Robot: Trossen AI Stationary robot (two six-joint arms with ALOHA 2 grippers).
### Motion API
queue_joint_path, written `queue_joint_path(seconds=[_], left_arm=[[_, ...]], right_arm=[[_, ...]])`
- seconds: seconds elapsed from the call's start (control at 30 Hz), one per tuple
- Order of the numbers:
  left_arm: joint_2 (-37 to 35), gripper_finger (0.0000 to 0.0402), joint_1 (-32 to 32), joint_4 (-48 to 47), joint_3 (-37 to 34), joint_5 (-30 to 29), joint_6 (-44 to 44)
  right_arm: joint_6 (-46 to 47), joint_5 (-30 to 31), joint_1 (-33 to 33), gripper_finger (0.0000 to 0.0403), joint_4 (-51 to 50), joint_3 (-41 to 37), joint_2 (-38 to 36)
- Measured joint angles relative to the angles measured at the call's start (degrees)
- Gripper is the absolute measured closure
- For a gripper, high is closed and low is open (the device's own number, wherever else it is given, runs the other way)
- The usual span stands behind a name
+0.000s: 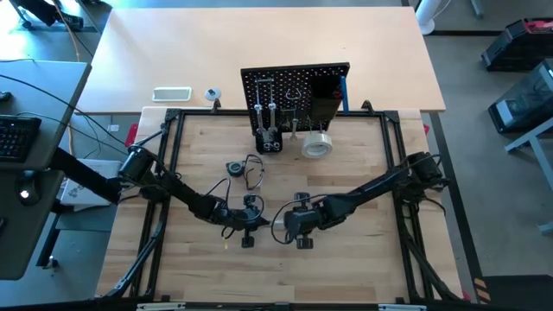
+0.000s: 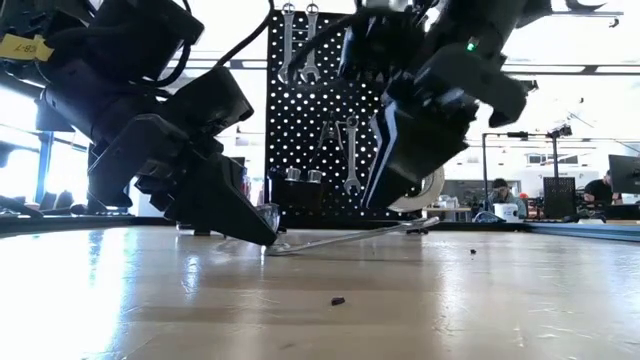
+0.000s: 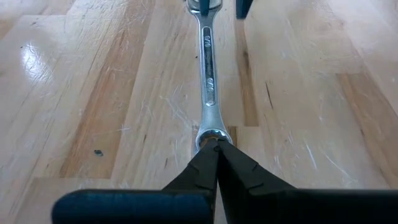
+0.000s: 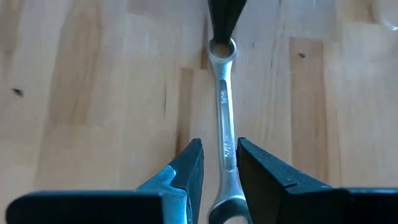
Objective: Hang tools onto peg board
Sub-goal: Hang the wrench on the pegboard
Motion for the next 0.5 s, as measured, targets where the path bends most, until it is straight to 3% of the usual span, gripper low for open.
queue_joint_path(seconds=[0.33,0.5], left_arm=[[0.1,0.0401,0.0,0.2,0.0,0.1,-0.2],[0.1,0.0401,0.2,0.3,0.0,-0.1,-0.3]], right_arm=[[0.0,-4.7,-3.4,0.0314,-0.7,0.2,5.3],[0.2,-6.1,-4.2,0.0375,-2.3,0.3,5.3]])
